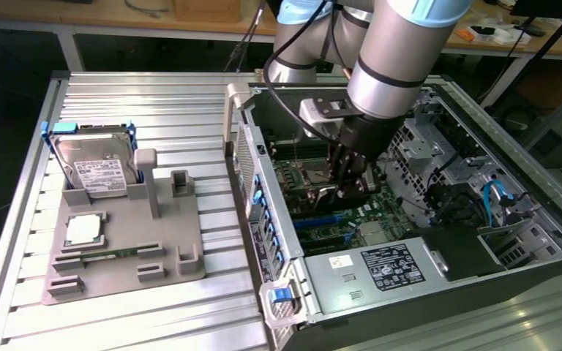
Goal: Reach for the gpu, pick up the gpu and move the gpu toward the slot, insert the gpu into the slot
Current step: 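Insert the gpu into the slot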
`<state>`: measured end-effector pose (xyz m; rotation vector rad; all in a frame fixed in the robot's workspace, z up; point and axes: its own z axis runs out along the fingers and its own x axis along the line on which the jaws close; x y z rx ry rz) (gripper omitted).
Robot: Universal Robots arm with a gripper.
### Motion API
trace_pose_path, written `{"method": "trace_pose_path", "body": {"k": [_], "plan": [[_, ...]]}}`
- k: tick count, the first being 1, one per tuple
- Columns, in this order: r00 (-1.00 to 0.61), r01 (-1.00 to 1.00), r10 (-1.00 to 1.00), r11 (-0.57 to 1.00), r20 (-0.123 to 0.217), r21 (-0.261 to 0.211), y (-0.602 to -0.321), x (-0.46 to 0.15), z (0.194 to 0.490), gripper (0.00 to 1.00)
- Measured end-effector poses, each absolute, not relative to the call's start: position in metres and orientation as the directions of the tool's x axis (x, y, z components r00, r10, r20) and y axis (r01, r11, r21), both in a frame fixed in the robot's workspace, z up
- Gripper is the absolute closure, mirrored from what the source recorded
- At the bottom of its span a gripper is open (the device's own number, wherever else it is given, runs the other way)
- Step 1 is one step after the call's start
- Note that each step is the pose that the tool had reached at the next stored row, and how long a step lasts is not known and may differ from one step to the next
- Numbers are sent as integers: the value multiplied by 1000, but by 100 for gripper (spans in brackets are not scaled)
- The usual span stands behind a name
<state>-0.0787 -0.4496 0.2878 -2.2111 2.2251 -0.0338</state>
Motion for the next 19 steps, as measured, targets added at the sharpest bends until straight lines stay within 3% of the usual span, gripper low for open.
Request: {"method": "trace_pose_path", "body": {"k": [19], "plan": [[-6, -1000, -1000, 6, 12, -18, -450, -79, 280, 73]]}}
